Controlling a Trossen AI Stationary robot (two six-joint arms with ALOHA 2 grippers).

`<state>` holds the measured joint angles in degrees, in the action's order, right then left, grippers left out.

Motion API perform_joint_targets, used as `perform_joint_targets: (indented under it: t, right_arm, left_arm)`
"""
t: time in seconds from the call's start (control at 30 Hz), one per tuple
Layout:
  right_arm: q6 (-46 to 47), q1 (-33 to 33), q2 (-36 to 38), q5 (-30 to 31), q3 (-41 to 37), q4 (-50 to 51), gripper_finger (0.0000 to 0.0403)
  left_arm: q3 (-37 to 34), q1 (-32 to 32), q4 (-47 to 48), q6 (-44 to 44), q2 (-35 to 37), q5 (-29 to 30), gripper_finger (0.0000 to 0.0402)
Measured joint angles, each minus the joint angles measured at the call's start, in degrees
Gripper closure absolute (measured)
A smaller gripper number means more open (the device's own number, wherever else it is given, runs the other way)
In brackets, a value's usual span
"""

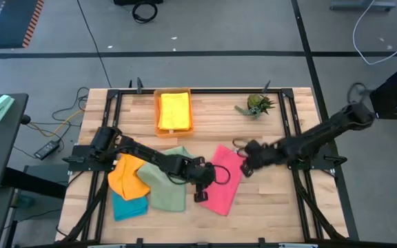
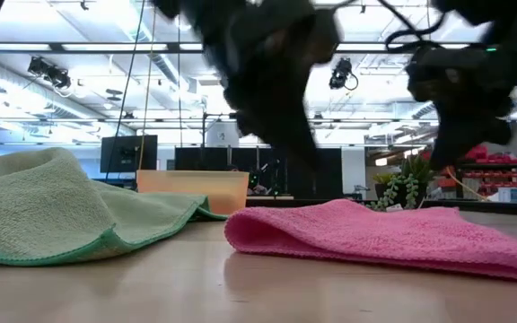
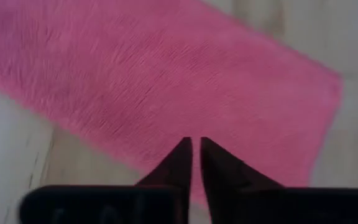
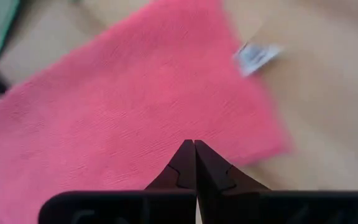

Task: Fold microfiber towels
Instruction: Fold the pink microfiber cloth

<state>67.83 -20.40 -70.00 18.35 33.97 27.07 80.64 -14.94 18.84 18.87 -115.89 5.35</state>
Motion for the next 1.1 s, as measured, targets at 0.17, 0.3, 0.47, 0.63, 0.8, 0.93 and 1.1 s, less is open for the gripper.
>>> perform_joint_targets:
  t: [0.17, 0.3, 0.47, 0.63, 0.8, 0.93, 1.1]
  right_arm:
    - [14.0, -6.2, -8.3, 7.0, -0.7, -6.0, 0.0403]
    - [15.8, -4.9, -12.8, 5.3, -0.7, -10.2, 0.0403]
    - [14.8, -2.6, -16.0, 2.8, -0.6, -10.3, 0.0403]
    - [7.3, 2.9, -15.6, 4.7, -0.6, -10.4, 0.0403]
    - [-5.8, 9.1, -13.2, 6.2, 1.8, -10.8, 0.0403]
    - [-9.9, 7.9, -8.0, 4.7, 4.4, -10.4, 0.0403]
    - [-3.4, -5.2, -8.1, 5.2, 5.5, -15.1, 0.0403]
  left_arm:
    - [-16.4, 2.9, -22.8, 5.7, 3.5, -10.8, 0.0389]
    - [-22.5, 1.7, -34.6, 9.9, 3.5, -15.0, 0.0394]
    - [-23.2, -1.6, -36.3, 10.6, 1.9, -14.6, 0.0390]
    - [-22.7, -5.3, -36.9, 12.3, -0.3, -14.2, 0.0396]
    - [-23.0, -6.9, -37.6, 12.7, 0.7, -14.6, 0.0383]
    - [-23.1, -5.0, -36.7, 10.3, 5.8, -13.7, 0.0384]
    - [-23.5, -2.2, -33.2, 5.6, 8.8, -11.4, 0.0396]
